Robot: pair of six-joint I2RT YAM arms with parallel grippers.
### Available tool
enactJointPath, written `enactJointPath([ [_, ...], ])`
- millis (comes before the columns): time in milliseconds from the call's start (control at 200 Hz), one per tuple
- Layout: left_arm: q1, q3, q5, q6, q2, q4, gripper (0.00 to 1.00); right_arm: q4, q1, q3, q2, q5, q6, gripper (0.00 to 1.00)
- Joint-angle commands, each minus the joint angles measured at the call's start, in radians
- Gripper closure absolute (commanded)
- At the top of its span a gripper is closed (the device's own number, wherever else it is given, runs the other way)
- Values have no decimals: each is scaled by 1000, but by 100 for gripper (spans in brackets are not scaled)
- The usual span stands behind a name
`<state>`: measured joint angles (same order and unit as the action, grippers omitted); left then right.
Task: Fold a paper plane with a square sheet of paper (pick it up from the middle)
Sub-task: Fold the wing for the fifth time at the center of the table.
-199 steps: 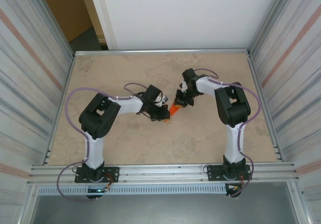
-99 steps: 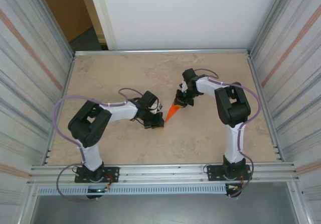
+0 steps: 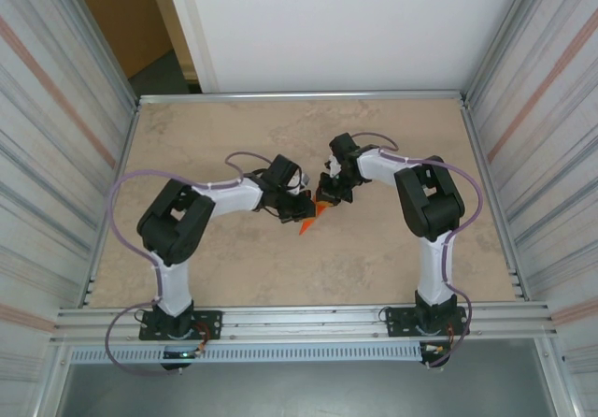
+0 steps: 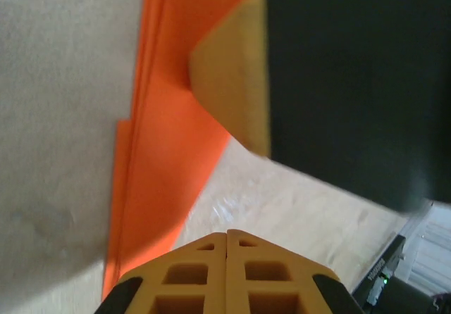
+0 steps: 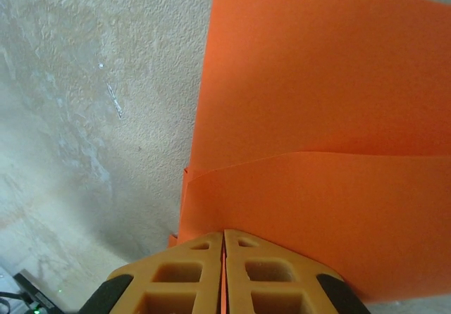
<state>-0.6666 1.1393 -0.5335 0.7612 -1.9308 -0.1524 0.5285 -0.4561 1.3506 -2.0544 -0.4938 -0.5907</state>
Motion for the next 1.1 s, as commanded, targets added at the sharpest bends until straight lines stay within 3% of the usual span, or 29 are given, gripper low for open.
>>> enactJointPath([
  [0, 9, 46, -10, 25, -28, 12, 100, 4, 15, -13, 21, -13, -29, 90],
  [341, 30, 3, 16, 29, -63, -25, 100, -79, 94, -17, 106, -68, 28, 82],
  [1097, 29, 36, -55, 23, -44, -6, 100, -5, 124, 70, -47, -16, 127, 83],
])
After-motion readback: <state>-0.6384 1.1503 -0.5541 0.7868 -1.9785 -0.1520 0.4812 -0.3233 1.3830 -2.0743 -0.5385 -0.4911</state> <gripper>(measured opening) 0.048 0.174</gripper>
